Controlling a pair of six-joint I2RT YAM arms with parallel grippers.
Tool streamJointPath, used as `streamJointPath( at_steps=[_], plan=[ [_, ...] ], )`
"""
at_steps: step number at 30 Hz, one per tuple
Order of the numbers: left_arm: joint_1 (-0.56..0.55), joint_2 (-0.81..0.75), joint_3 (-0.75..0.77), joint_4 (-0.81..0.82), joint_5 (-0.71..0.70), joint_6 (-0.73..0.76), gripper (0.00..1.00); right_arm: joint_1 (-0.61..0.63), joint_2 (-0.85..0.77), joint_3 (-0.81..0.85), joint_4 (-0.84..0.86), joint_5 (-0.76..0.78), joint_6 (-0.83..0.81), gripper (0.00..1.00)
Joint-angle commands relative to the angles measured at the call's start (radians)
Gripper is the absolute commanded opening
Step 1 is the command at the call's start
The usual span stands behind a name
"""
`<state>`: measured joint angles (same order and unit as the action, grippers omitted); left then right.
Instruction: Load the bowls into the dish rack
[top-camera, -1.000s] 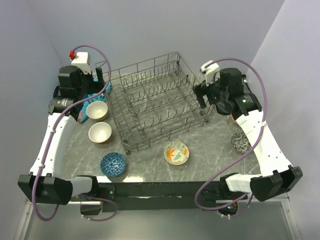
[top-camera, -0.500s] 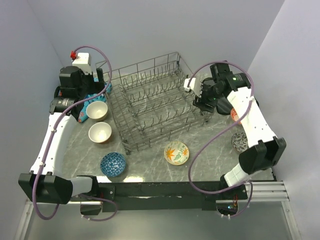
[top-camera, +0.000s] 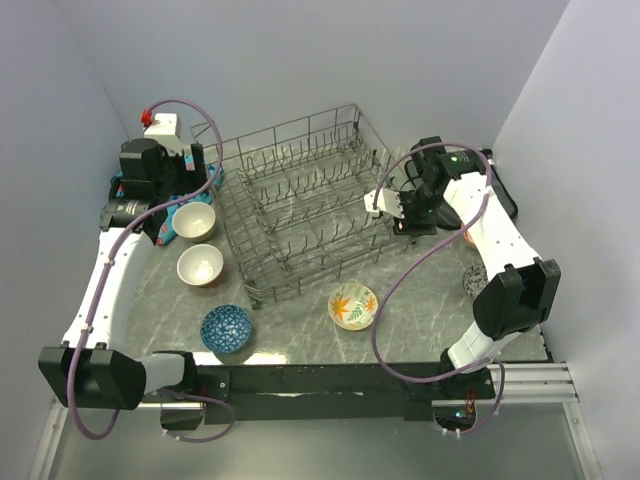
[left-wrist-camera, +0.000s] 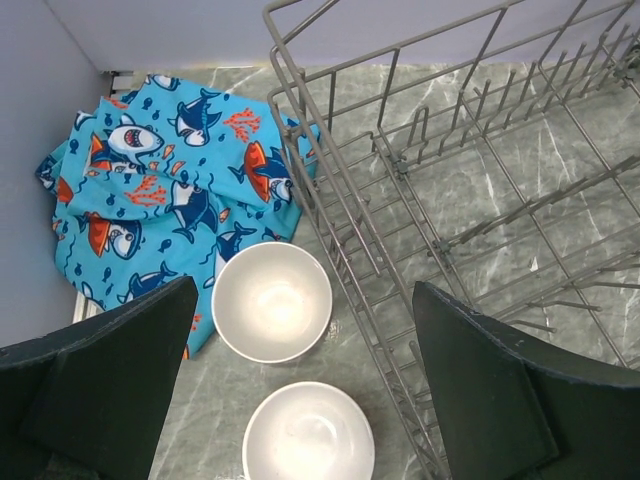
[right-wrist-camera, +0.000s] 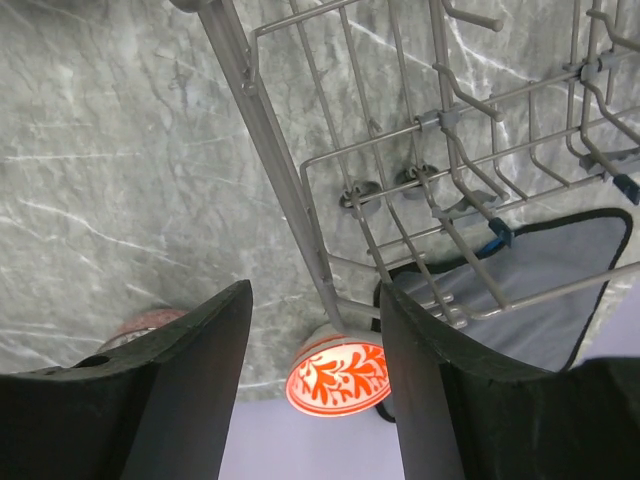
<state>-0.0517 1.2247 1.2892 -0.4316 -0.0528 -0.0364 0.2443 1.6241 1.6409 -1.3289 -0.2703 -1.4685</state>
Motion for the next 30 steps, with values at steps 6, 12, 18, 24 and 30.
streamJointPath(
  at_steps=[6,12,18,24,30],
  plan=[
    [0.018,-0.013,-0.005,0.027,-0.013,0.020,0.96,0.009,0.068,0.025,-0.053,0.046,-0.065,0.57],
    [0.027,0.013,-0.001,0.031,-0.019,0.023,0.97,0.010,0.060,-0.042,-0.010,0.068,-0.082,0.54],
    [0.027,0.062,0.039,0.022,-0.027,-0.002,0.97,0.009,0.077,-0.058,0.014,0.094,-0.053,0.24],
    [0.030,0.105,0.041,-0.005,-0.117,-0.062,0.99,0.003,0.060,-0.096,0.048,0.097,0.031,0.04],
    [0.035,0.170,0.082,-0.036,-0.021,-0.088,0.78,-0.023,0.030,-0.141,0.088,0.068,0.194,0.00]
  ],
)
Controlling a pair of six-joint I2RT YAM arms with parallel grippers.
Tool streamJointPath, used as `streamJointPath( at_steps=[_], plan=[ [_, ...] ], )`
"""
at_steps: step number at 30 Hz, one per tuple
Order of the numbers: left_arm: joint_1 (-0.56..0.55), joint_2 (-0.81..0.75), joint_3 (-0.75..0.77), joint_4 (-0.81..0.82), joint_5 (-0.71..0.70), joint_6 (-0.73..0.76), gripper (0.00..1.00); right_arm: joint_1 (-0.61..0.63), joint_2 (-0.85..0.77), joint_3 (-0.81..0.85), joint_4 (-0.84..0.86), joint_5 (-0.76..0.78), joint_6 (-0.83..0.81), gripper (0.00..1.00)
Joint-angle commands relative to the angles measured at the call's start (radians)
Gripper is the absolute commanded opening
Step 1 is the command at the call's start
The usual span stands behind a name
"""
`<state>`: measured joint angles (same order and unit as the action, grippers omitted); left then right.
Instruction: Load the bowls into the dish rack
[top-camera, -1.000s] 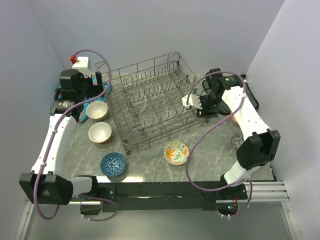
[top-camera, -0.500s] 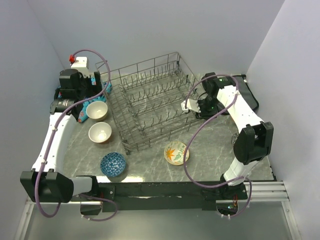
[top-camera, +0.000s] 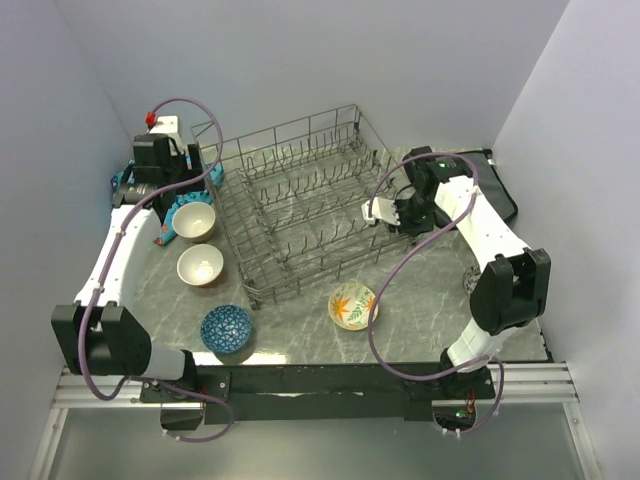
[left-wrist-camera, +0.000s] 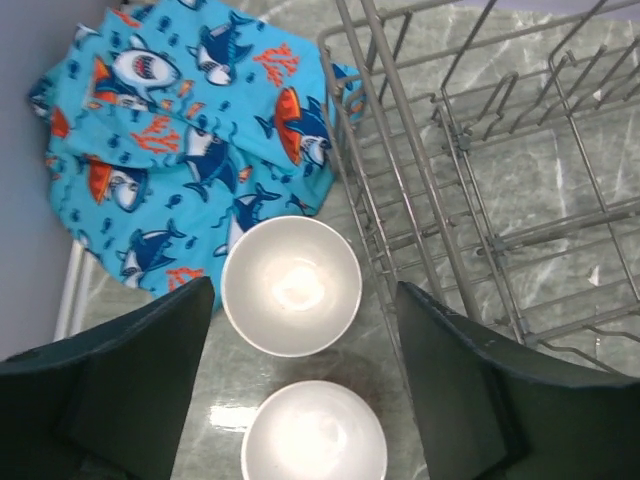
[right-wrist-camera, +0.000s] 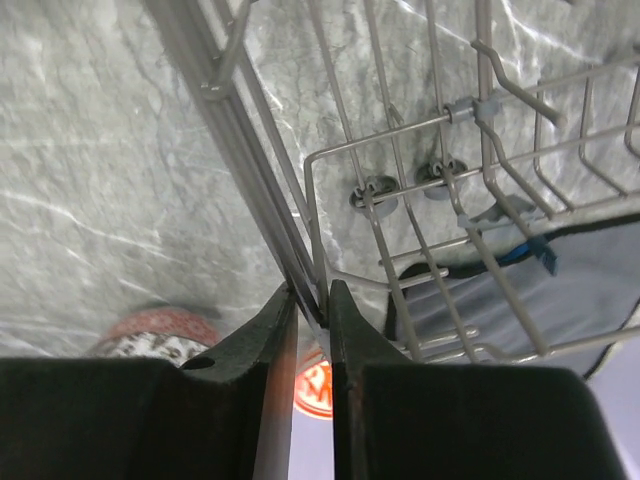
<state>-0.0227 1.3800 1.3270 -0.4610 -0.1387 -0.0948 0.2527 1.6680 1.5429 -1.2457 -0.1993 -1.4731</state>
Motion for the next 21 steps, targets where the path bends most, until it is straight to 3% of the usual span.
streamJointPath(
  at_steps=[1,3,6,7,9,10,15,17,21],
  plan=[
    [0.006,0.014,0.044,-0.004,0.094,-0.032,0.78,-0.042,-0.020,-0.053,0.008,-0.017,0.218,0.00],
    [0.006,0.031,0.055,-0.014,0.131,-0.051,0.76,-0.049,-0.030,-0.069,0.029,-0.023,0.272,0.00],
    [0.006,0.077,0.101,-0.033,0.221,-0.052,0.61,-0.052,-0.053,-0.105,0.072,-0.031,0.336,0.00],
    [0.006,0.088,0.107,-0.034,0.241,-0.052,0.49,-0.052,-0.063,-0.121,0.078,-0.035,0.352,0.00],
    [0.006,0.120,0.135,-0.037,0.260,-0.048,0.39,-0.050,-0.074,-0.135,0.094,-0.046,0.387,0.00],
    [0.006,0.134,0.149,-0.045,0.277,-0.042,0.25,-0.052,-0.086,-0.150,0.098,-0.049,0.405,0.00],
    [0.006,0.224,0.230,-0.047,0.347,-0.048,0.06,-0.049,-0.125,-0.193,0.120,-0.049,0.435,0.00],
    [0.006,0.260,0.253,-0.045,0.346,-0.051,0.01,-0.046,-0.143,-0.213,0.114,-0.049,0.436,0.00],
    [0.006,0.313,0.320,-0.060,0.352,-0.039,0.01,-0.018,-0.188,-0.276,0.107,-0.031,0.428,0.00]
  ],
)
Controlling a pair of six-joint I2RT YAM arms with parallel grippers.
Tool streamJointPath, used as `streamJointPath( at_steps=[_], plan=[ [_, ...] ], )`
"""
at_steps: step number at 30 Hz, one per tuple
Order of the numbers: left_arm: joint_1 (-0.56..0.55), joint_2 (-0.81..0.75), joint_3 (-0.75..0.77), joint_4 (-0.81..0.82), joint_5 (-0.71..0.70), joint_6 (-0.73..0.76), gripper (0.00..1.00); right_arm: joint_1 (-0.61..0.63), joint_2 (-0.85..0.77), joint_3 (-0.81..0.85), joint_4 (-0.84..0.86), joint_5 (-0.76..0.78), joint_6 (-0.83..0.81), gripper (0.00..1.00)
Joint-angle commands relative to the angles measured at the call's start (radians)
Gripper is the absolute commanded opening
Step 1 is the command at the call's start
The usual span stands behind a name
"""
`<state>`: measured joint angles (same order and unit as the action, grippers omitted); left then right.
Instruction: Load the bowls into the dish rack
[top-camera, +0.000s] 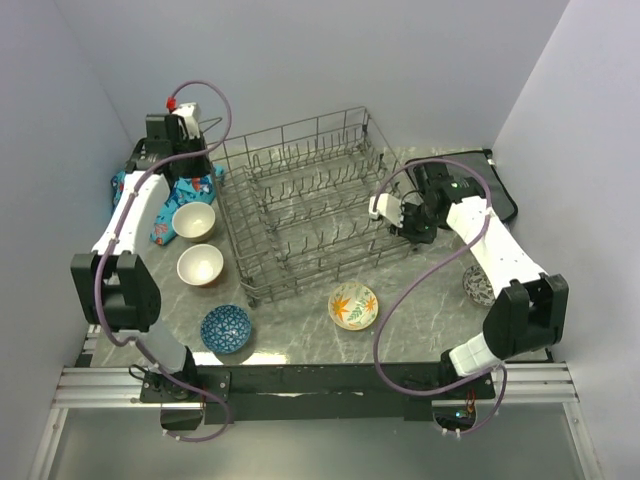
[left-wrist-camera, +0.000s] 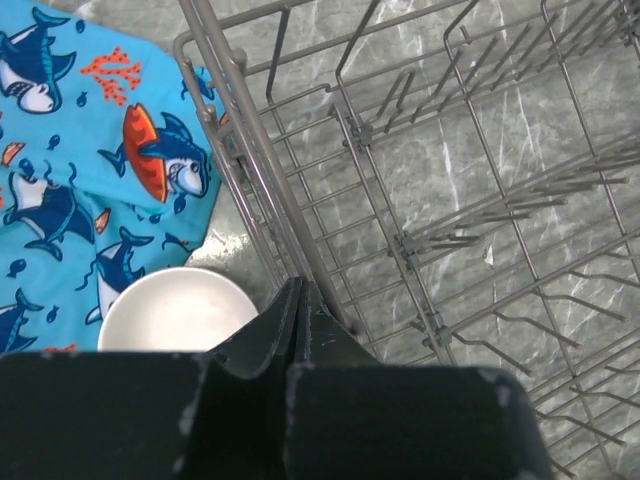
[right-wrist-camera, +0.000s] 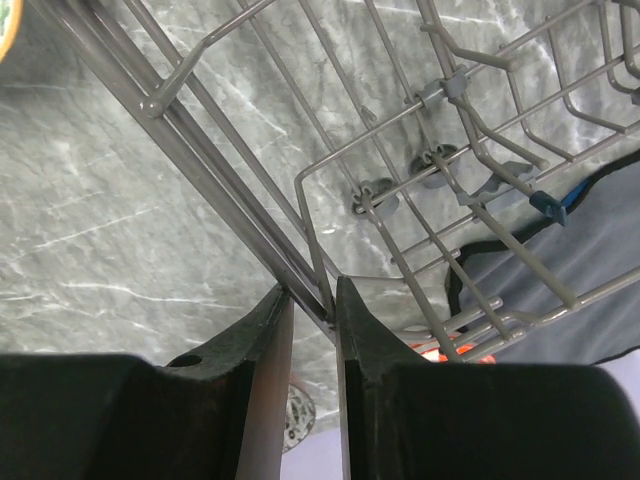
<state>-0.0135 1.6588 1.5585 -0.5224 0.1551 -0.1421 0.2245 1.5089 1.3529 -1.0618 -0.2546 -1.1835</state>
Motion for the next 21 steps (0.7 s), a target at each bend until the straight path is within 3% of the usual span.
streamJointPath(
  at_steps=[1,8,15,21],
  plan=[
    [-0.003,0.045,0.100,-0.004,0.061,0.009,0.01,0.022,-0.047,-0.095,-0.070,0.035,0.143,0.00],
    [-0.017,0.172,0.215,0.018,0.109,-0.002,0.02,0.035,-0.052,-0.086,-0.067,0.032,0.202,0.00],
    [-0.089,0.321,0.426,0.009,0.106,0.024,0.01,0.036,-0.032,-0.060,-0.012,0.054,0.291,0.00],
    [-0.143,0.407,0.512,0.036,0.077,0.015,0.01,0.036,-0.027,-0.058,0.019,0.071,0.315,0.00]
  ],
)
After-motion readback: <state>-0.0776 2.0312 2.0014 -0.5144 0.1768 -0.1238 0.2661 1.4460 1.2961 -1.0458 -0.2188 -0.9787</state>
